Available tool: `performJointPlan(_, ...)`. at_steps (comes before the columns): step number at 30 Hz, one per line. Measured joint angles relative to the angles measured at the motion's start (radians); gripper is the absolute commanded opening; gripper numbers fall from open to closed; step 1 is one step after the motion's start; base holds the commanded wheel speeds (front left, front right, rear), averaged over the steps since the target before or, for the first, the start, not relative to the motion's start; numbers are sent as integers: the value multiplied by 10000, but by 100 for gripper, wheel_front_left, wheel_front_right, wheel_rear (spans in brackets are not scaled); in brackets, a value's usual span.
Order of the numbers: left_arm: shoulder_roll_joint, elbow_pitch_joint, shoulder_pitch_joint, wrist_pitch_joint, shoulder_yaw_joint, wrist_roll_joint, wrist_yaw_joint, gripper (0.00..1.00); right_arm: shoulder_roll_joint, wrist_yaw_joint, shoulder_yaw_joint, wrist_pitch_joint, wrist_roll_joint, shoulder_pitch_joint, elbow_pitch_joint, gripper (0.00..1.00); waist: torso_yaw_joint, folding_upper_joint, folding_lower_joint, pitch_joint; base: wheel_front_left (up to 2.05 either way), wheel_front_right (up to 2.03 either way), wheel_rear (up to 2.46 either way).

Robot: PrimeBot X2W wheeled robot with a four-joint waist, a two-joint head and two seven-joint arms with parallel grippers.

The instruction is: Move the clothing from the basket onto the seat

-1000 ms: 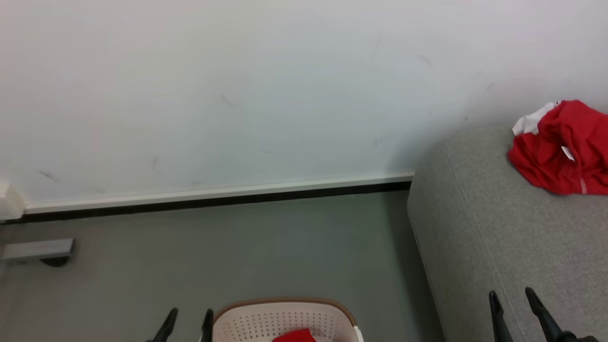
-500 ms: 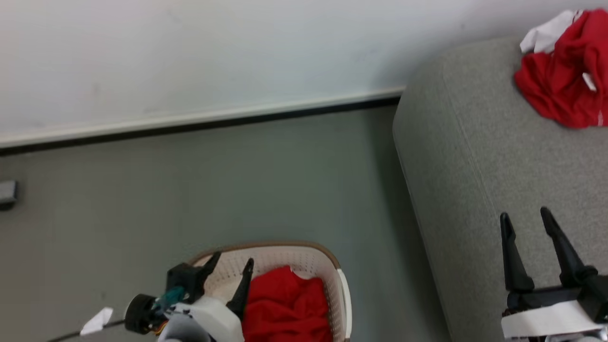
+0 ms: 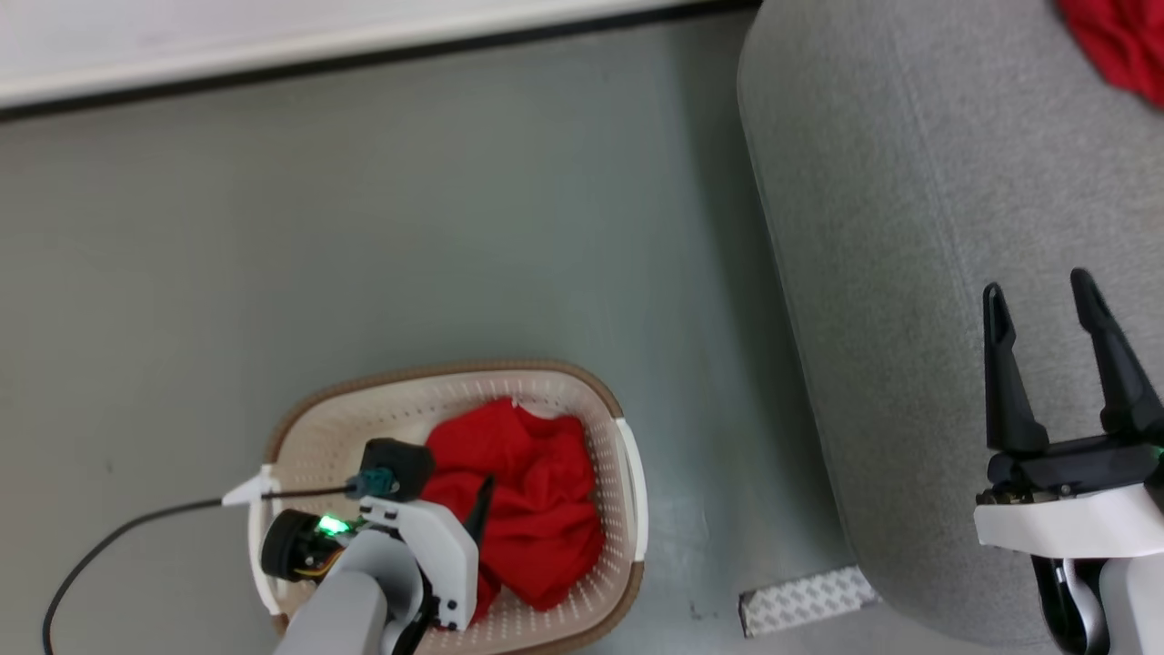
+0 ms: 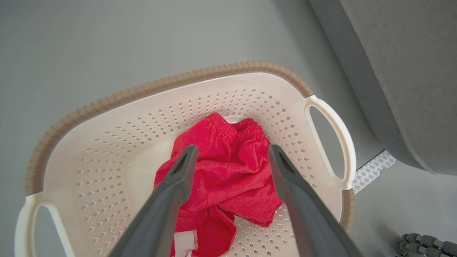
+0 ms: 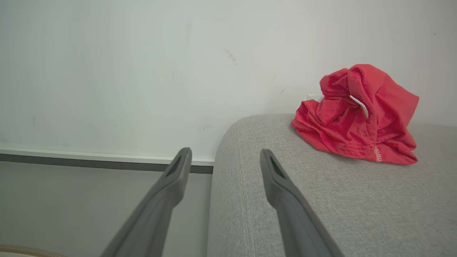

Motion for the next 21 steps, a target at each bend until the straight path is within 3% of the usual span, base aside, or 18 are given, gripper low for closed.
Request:
performJointPlan(11, -67, 2479, -1715, -109, -259, -36, 176, 100, -286, 0, 42, -2, -65, -616, -909, 100, -299, 0, -1, 1586, 0, 0, 0)
performJointPlan(21, 8, 3810, -3077, -564, -311, -38, 353, 100, -318, 0, 142, -2, -153, -866, -2104, 100, -404, 0, -2, 2798, 0, 0, 0)
